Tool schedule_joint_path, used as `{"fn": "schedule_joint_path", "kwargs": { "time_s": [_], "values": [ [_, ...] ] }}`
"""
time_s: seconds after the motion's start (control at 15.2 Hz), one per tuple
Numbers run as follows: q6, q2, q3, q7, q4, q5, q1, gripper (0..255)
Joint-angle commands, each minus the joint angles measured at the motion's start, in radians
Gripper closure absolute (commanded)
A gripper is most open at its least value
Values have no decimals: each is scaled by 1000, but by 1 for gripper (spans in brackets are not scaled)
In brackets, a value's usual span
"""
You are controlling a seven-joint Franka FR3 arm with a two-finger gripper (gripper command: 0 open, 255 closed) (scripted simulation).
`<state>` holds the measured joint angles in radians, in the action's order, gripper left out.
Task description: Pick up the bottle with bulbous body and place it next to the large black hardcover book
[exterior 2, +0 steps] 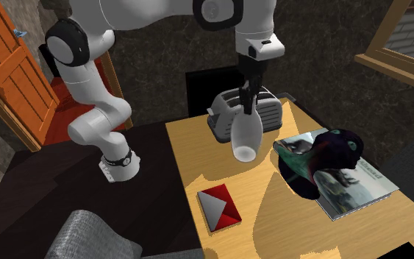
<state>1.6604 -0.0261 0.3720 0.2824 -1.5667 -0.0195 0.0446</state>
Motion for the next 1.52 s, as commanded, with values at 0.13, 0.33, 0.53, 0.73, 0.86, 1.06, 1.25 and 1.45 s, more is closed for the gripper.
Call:
{"fn": "schedule_joint_path", "kwargs": {
  "time_s": [0.13, 0.33, 0.53, 0.73, 0.86, 1.06, 1.25, 1.45],
  "values": [
    [31, 141, 2, 4, 102, -52, 4, 255],
    [40, 255, -2, 6, 200, -93, 15, 255],
    [33, 378, -10, 5, 323, -133, 34, 255],
    [7, 517, -23, -3, 485, -172, 63, 255],
    [-29, 628, -35, -14, 632, -197, 90, 255],
    [-13, 668, -42, -18, 656, -203, 96, 255],
    [42, 646, -39, -13, 577, -199, 82, 255],
    [92, 632, -38, -9, 512, -197, 72, 255]
  ]
}}
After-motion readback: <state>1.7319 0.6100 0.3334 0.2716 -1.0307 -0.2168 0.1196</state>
